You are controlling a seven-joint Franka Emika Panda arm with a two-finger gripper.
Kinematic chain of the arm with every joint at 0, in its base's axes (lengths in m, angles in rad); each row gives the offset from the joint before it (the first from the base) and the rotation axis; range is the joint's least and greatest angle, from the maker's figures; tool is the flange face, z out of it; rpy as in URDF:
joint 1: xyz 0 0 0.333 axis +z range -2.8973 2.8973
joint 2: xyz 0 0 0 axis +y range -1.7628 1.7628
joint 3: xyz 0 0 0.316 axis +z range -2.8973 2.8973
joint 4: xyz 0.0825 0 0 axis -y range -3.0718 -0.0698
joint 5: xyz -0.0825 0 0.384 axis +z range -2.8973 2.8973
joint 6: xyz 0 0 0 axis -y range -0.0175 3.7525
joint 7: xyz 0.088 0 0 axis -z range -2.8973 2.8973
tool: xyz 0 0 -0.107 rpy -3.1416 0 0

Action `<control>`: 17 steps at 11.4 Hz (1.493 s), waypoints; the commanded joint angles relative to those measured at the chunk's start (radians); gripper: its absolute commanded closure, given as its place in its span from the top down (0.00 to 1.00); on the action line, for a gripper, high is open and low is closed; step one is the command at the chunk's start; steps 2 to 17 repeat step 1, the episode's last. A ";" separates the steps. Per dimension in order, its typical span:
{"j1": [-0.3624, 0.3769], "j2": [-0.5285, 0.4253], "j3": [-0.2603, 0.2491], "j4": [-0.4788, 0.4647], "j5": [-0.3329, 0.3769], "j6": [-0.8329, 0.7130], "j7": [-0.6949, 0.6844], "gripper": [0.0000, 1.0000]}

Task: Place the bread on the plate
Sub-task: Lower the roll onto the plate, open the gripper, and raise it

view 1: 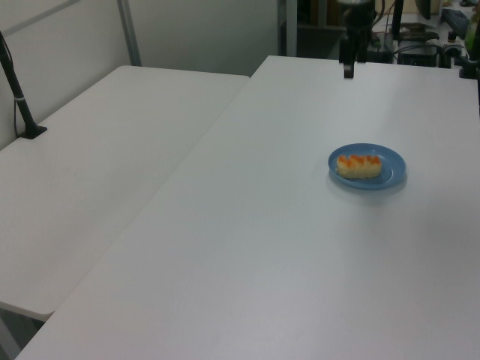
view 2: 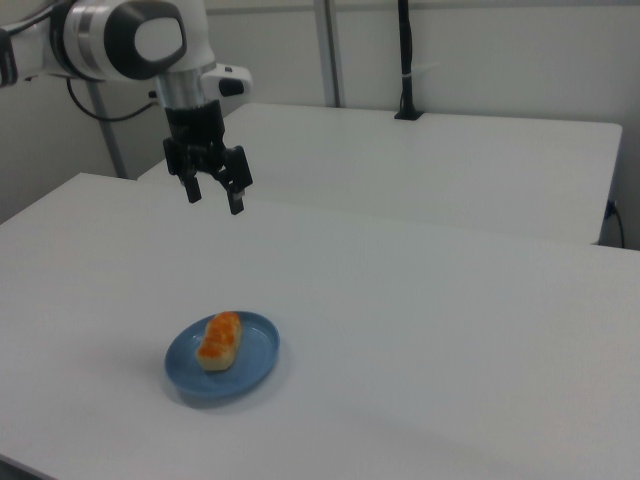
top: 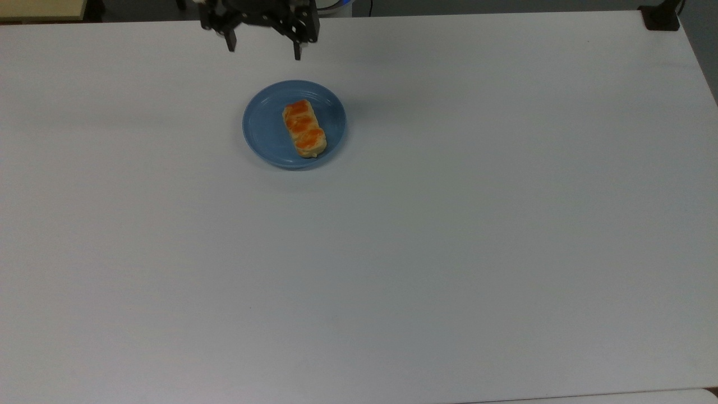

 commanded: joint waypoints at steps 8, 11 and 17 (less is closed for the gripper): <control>-0.032 0.017 0.020 0.057 0.026 -0.054 0.036 1.00; -0.032 0.017 0.020 0.057 0.026 -0.054 0.036 1.00; -0.032 0.017 0.020 0.057 0.026 -0.054 0.036 1.00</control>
